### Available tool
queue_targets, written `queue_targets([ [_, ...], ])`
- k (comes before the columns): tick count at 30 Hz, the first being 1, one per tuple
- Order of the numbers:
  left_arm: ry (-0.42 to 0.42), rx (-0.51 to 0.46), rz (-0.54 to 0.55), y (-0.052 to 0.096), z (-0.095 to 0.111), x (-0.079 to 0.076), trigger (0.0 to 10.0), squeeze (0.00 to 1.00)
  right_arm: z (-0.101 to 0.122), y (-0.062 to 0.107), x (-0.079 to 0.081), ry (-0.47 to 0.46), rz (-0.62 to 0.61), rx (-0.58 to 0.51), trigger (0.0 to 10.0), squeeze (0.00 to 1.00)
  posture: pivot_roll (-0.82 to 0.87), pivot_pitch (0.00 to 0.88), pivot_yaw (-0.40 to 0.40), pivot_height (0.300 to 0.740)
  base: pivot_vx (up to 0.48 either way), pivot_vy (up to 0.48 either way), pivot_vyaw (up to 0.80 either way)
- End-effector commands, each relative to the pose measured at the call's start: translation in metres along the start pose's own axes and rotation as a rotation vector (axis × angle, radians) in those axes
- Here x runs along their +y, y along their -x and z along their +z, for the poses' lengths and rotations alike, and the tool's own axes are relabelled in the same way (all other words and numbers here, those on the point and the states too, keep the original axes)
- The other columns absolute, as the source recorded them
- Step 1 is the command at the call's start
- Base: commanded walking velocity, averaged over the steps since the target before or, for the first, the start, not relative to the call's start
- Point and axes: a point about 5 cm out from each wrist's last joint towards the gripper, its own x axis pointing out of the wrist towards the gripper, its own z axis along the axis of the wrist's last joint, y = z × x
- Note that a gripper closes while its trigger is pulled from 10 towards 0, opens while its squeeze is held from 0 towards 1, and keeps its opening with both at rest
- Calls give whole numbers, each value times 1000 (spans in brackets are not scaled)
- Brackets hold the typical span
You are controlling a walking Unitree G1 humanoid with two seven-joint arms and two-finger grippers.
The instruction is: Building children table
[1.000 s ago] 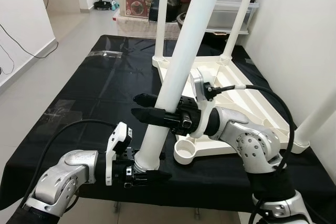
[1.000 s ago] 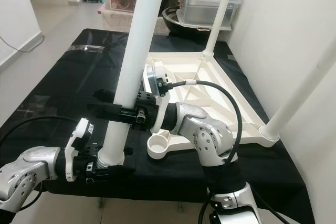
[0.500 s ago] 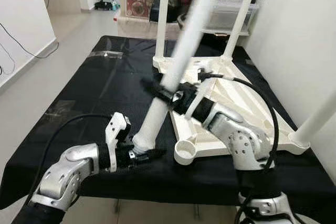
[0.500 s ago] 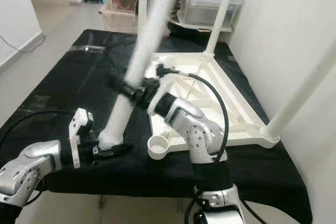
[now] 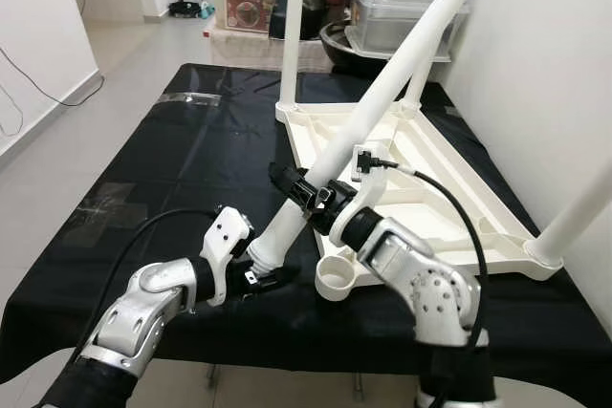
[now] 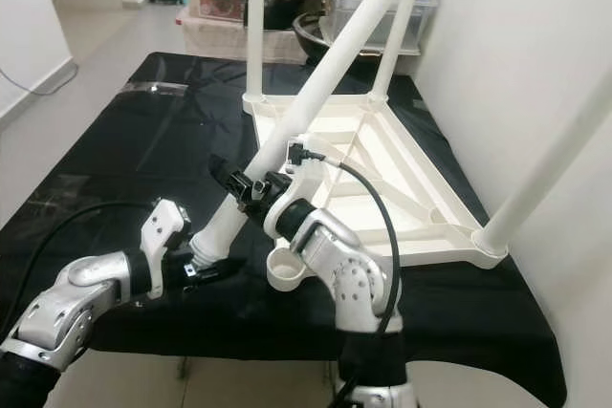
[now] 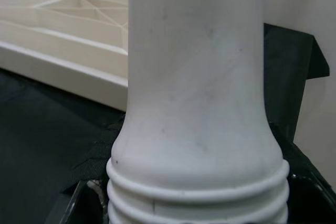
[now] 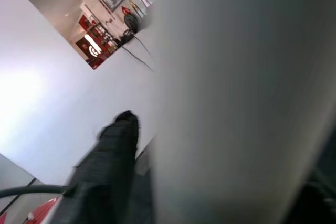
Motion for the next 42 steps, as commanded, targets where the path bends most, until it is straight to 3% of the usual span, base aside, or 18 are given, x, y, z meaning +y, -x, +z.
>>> queue_targets([
  [1,-9,-10,2,-2,0,1,10000,0,-4,0,10,-32,19,-4,1490,0,79,0,-90,740,0,0,0],
  [2,-7,-13,-6,-3,0,0,10000,0,-3,-1,9,-37,4,-18,0,0,72,0,-86,740,0,0,0],
  [16,-11,-26,-27,-7,-3,-4,10000,0,6,-3,9,-54,-76,-136,0,0,74,0,-88,740,0,0,0],
  [17,-9,-31,-17,-7,-3,-3,10000,741,6,-3,9,-54,-76,-138,0,0,75,0,-87,740,0,0,0],
  [18,-9,-31,-17,-7,-3,-3,10000,741,6,-3,9,-54,-76,-138,0,0,75,0,-87,740,0,0,0],
  [19,6,-44,-1,-4,-2,0,10000,1000,7,-2,9,-48,-75,-141,0,0,75,0,-85,740,0,0,0],
  [28,38,-144,85,11,12,15,10000,1000,23,7,3,53,-26,-156,0,0,79,0,-84,740,0,0,0],
  [31,115,-228,103,29,22,19,10000,1000,42,21,-4,207,91,-120,0,0,86,0,-91,740,0,0,0],
  [33,128,-246,104,34,24,20,10000,1000,47,25,-6,258,120,-105,0,0,87,0,-93,740,0,0,0],
  [34,128,-246,104,34,24,20,10000,1000,47,25,-6,258,120,-105,0,0,87,0,-93,740,0,0,0],
  [35,137,-223,119,45,20,21,10000,1000,59,34,-18,388,157,-52,0,0,99,0,-105,740,0,0,0],
  [39,150,-203,105,52,16,18,10000,1000,66,39,-26,477,176,1,0,0,106,0,-113,740,0,0,0],
  [40,157,-183,61,53,13,10,10000,604,71,41,-33,555,184,43,0,0,110,0,-115,740,0,0,0],
  [41,157,-183,61,53,13,10,10000,604,71,41,-33,555,184,43,0,0,110,0,-115,740,0,0,0],
  [42,154,-155,31,53,9,4,10000,204,77,38,-38,586,165,49,0,0,111,0,-116,740,0,0,0],
])
